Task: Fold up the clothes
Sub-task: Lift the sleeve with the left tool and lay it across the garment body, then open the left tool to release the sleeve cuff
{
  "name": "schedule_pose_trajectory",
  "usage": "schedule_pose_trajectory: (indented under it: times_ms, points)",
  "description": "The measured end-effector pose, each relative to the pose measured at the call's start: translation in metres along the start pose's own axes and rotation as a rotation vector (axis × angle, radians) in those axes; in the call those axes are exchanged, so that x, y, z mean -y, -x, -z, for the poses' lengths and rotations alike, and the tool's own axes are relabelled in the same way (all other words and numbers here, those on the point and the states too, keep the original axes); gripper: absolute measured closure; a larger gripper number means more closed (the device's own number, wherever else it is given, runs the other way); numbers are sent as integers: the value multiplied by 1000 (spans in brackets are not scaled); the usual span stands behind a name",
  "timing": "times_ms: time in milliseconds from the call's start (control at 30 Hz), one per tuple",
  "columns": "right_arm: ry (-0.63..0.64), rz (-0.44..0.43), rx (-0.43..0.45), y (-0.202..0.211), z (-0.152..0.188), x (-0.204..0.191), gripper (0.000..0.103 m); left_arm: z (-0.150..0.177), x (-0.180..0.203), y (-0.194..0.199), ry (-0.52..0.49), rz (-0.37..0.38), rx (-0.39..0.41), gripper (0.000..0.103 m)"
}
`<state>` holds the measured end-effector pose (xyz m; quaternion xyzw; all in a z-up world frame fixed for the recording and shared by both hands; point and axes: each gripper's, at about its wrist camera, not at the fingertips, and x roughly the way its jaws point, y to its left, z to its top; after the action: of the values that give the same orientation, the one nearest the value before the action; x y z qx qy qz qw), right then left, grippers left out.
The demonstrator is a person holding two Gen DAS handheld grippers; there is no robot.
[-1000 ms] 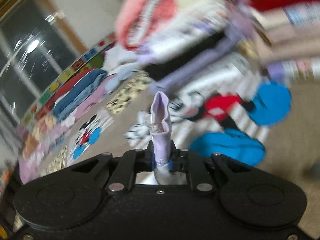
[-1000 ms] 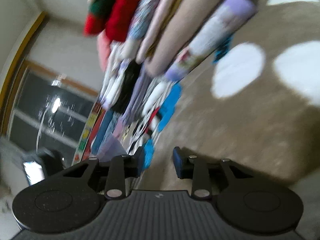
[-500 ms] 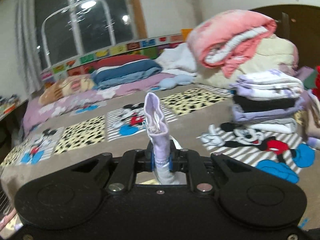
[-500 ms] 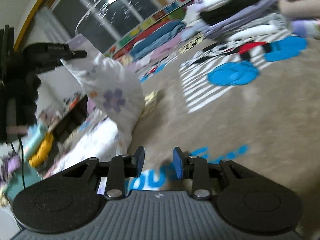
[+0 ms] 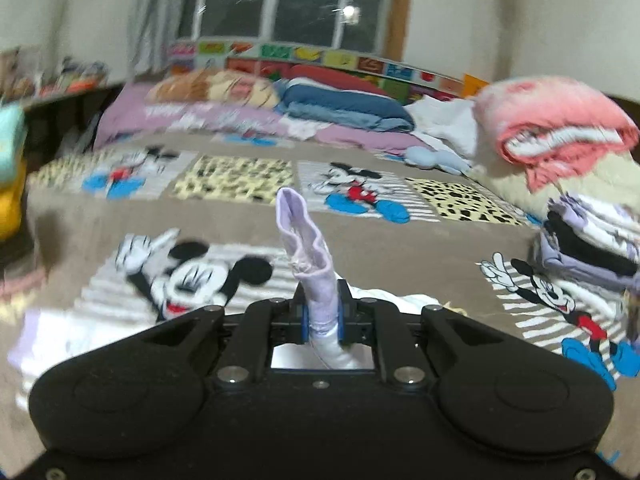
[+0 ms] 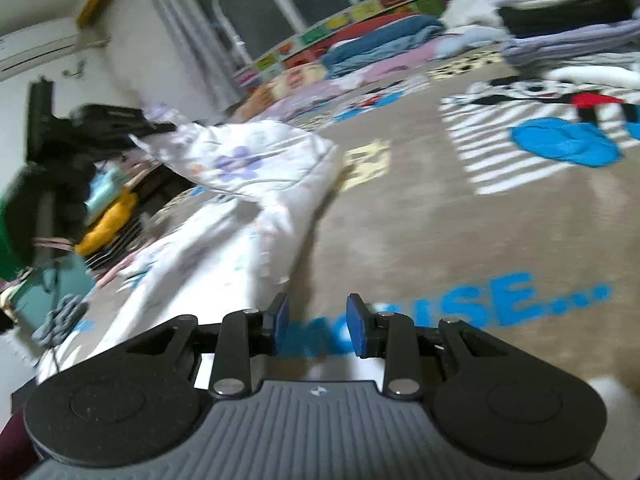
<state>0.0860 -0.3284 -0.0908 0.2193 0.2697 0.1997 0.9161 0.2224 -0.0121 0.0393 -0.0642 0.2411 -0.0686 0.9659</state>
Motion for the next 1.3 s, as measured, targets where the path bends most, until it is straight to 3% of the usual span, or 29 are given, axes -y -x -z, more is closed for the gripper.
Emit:
schedule_pose_trajectory:
  times_ms: [300,500,667,833,900,1100,1200,1300]
  points:
    - [100,-147,-55,-10,3,-37,69,34,-47,17,203,-28,35,92]
    - [157,-169,-66,-13,7,-54,69,61,-65,8,269,-54,-25,92]
    - [202,-176,-84,-16,13,-66,69,76,-72,-2,263,-71,-81,91]
    - [247,-179,-102,-20,18,-73,69,84,-74,11,222,-85,-80,76]
    - [259,-187,-102,-18,17,-74,69,85,-74,22,203,-97,-59,57]
    - [177,-164,-16,0,2,-53,69,84,-84,48,167,-101,-24,57]
    - [106,-132,41,8,-5,-36,67,78,-96,45,228,-69,-32,56]
    - [71,-87,51,10,-4,-26,67,75,-102,29,321,-6,-93,56]
